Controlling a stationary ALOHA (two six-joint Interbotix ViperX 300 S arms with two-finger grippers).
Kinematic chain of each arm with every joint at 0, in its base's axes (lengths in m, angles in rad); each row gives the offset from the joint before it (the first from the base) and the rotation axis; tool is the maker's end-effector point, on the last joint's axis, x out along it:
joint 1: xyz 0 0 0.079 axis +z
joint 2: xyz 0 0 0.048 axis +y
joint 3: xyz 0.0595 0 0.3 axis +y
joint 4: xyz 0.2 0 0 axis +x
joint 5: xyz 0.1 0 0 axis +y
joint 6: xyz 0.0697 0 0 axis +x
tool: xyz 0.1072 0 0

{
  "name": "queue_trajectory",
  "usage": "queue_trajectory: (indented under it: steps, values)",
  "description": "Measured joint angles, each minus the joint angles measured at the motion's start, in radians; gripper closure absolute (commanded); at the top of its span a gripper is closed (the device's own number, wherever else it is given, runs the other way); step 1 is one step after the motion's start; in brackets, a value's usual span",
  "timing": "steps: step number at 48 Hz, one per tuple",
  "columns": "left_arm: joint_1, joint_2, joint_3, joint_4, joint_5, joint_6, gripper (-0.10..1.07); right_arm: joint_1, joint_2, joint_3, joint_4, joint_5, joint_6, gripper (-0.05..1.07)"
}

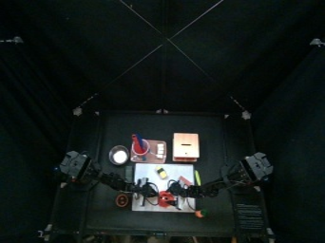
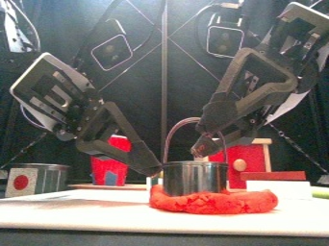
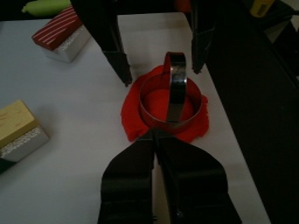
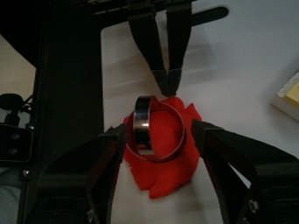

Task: Rremove excess

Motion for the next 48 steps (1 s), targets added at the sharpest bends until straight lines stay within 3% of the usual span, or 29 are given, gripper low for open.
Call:
queue_trajectory:
  steps: [35, 41, 48]
  values:
    - [-0.012, 0.043, -0.038, -0.009, 0.025, 0.0, 0.55, -0.009, 0.025, -0.031, -0.002, 0.021, 0.0, 0.11]
    - [-0.012, 0.048, -0.041, -0.015, 0.034, -0.002, 0.55, -0.009, 0.032, -0.038, -0.002, 0.023, 0.0, 0.19]
    - [-0.012, 0.051, -0.046, -0.02, 0.051, 0.0, 0.55, -0.009, 0.035, -0.04, -0.003, 0.025, 0.0, 0.34]
